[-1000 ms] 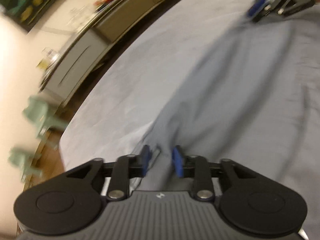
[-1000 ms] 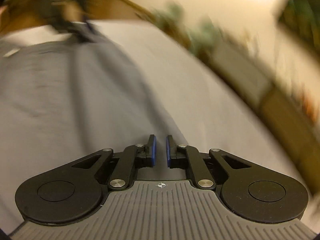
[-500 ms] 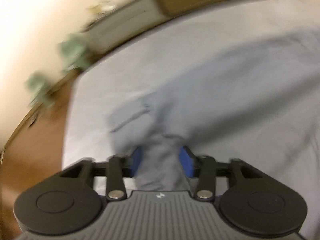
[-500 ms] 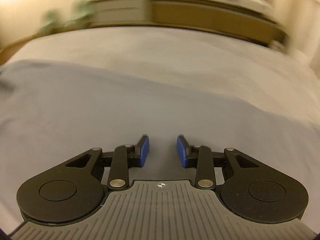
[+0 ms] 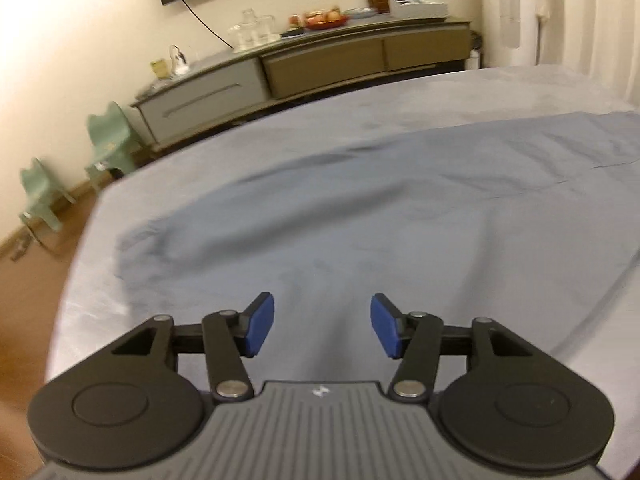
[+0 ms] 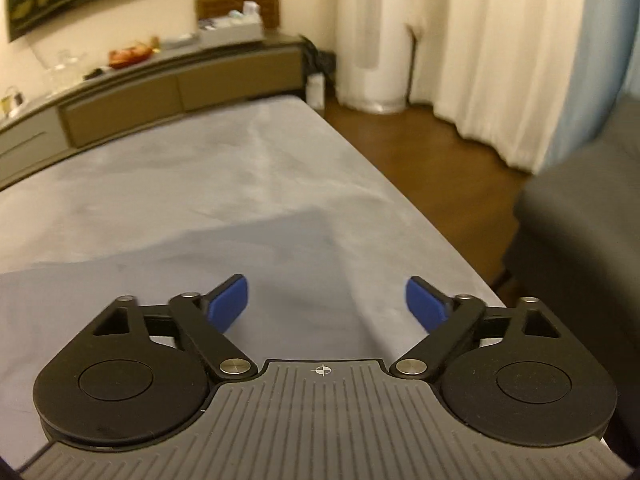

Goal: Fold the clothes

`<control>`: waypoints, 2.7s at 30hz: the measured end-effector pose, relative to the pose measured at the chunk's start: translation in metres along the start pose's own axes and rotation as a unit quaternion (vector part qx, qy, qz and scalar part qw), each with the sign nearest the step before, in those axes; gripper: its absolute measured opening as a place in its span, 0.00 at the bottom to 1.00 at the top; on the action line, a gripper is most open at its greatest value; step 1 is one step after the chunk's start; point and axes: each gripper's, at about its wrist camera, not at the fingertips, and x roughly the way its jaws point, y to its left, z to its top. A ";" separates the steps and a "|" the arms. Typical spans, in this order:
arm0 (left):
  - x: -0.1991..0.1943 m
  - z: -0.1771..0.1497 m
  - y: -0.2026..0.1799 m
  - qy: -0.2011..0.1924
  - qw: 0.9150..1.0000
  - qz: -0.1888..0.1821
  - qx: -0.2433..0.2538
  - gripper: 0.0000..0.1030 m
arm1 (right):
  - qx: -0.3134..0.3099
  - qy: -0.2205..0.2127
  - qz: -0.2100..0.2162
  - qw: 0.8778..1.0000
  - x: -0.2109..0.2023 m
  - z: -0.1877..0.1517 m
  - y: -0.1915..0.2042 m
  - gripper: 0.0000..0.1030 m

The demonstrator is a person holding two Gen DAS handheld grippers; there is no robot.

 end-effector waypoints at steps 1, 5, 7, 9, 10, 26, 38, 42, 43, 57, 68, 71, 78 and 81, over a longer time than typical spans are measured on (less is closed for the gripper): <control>-0.002 -0.003 -0.009 0.003 1.000 -0.007 -0.004 0.53 | 0.000 0.007 0.013 1.000 0.009 -0.001 -0.007 0.79; -0.005 -0.006 -0.043 0.011 1.000 -0.017 -0.005 0.53 | -0.048 0.003 0.060 0.997 0.024 -0.006 -0.006 0.43; -0.008 -0.004 -0.054 0.012 1.000 -0.013 -0.005 0.53 | -0.061 -0.004 0.060 0.996 0.028 -0.008 0.002 0.20; -0.011 -0.003 -0.063 0.012 1.000 -0.009 -0.006 0.53 | -0.061 -0.020 0.061 0.996 0.026 -0.001 -0.002 0.11; -0.012 -0.002 -0.067 0.012 1.000 -0.011 -0.008 0.53 | -0.058 -0.031 0.059 0.996 0.023 0.000 -0.002 0.10; -0.015 -0.016 -0.105 0.028 0.998 -0.029 -0.039 0.55 | -0.098 -0.019 0.096 0.990 0.043 0.008 0.015 0.13; 0.010 0.016 -0.277 -0.020 0.983 -0.077 0.164 0.59 | -0.129 -0.079 0.113 0.982 0.016 0.026 0.024 0.01; 0.015 0.019 -0.279 -0.006 0.987 -0.073 0.143 0.54 | -0.113 -0.091 0.119 0.982 0.034 0.040 0.019 0.01; 0.014 0.017 -0.278 -0.004 0.987 -0.073 0.140 0.54 | -0.120 -0.074 0.108 0.984 0.047 0.038 0.021 0.01; -0.021 -0.023 -0.123 -0.018 0.989 0.081 -0.125 0.55 | -0.157 -0.038 0.164 0.973 -0.024 0.017 0.065 0.51; -0.029 -0.120 0.032 0.039 0.909 0.209 -0.358 0.58 | -0.148 0.049 0.111 0.981 -0.037 -0.064 0.046 0.49; -0.024 -0.114 0.033 0.026 0.916 0.201 -0.347 0.54 | -0.124 0.038 0.055 0.990 -0.036 -0.062 0.029 0.49; -0.005 -0.094 0.043 0.023 0.930 0.192 -0.313 0.57 | -0.081 0.021 -0.027 0.996 -0.023 -0.050 0.002 0.49; -0.023 -0.115 0.076 0.020 0.905 0.206 -0.373 0.58 | -0.112 0.008 -0.065 0.992 -0.029 -0.049 0.018 0.48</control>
